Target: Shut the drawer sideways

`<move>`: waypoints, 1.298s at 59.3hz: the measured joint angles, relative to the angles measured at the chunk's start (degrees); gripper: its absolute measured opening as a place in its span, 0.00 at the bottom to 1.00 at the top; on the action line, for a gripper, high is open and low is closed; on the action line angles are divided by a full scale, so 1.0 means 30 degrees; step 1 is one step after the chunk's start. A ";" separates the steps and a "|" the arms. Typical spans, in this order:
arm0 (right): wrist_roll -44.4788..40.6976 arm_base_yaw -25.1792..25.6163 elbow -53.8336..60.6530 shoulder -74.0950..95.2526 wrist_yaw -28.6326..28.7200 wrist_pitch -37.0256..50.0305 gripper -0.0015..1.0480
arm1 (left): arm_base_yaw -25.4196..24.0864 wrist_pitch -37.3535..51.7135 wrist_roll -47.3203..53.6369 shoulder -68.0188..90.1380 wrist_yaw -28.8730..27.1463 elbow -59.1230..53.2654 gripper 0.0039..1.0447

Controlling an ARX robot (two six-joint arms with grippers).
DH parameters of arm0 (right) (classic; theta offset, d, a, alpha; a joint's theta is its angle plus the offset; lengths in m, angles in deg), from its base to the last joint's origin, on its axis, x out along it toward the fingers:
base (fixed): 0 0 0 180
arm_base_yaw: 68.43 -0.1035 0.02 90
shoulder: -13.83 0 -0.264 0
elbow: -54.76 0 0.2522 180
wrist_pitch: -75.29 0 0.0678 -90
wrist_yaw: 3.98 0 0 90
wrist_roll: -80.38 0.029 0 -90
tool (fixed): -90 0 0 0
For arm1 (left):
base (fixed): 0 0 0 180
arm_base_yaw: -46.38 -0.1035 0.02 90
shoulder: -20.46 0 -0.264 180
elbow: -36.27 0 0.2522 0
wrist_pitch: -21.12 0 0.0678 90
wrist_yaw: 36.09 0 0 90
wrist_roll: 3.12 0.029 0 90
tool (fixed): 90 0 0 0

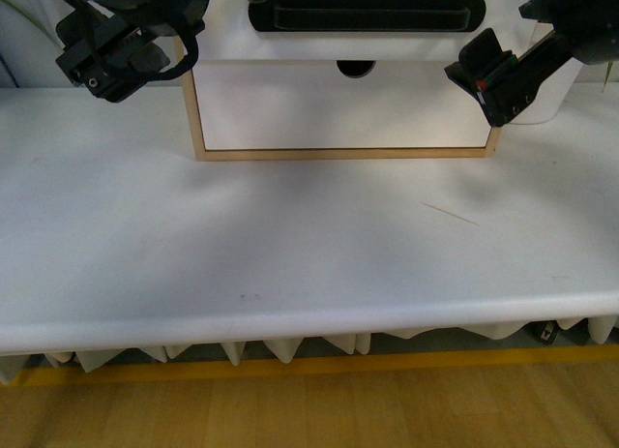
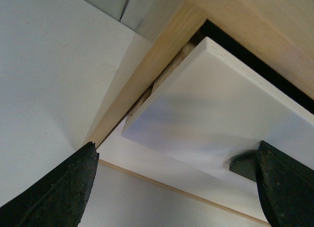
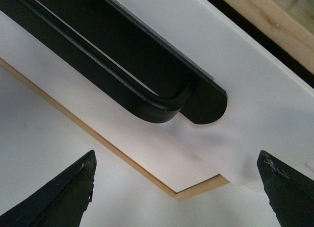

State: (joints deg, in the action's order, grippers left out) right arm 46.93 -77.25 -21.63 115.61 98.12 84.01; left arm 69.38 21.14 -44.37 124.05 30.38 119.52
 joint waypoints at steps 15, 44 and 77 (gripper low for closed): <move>-0.0124 0.0095 -0.2725 0.1843 -0.0226 -0.0794 0.91 | -0.0153 -0.0386 0.0015 0.1071 -0.0015 0.1508 0.95; 0.0189 0.0437 -0.1734 0.1078 -0.0124 -0.0364 0.91 | -0.0357 -0.0051 -0.0015 0.0503 0.0153 0.0670 0.94; 0.3147 0.4495 1.1045 -1.2203 0.0976 -0.0117 0.91 | -0.1668 -0.0794 0.0707 -1.1759 -0.1989 -1.2335 0.94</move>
State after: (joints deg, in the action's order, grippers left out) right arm 56.37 -63.76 11.50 79.00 101.05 83.66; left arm 64.38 18.75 -42.25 88.77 24.41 82.52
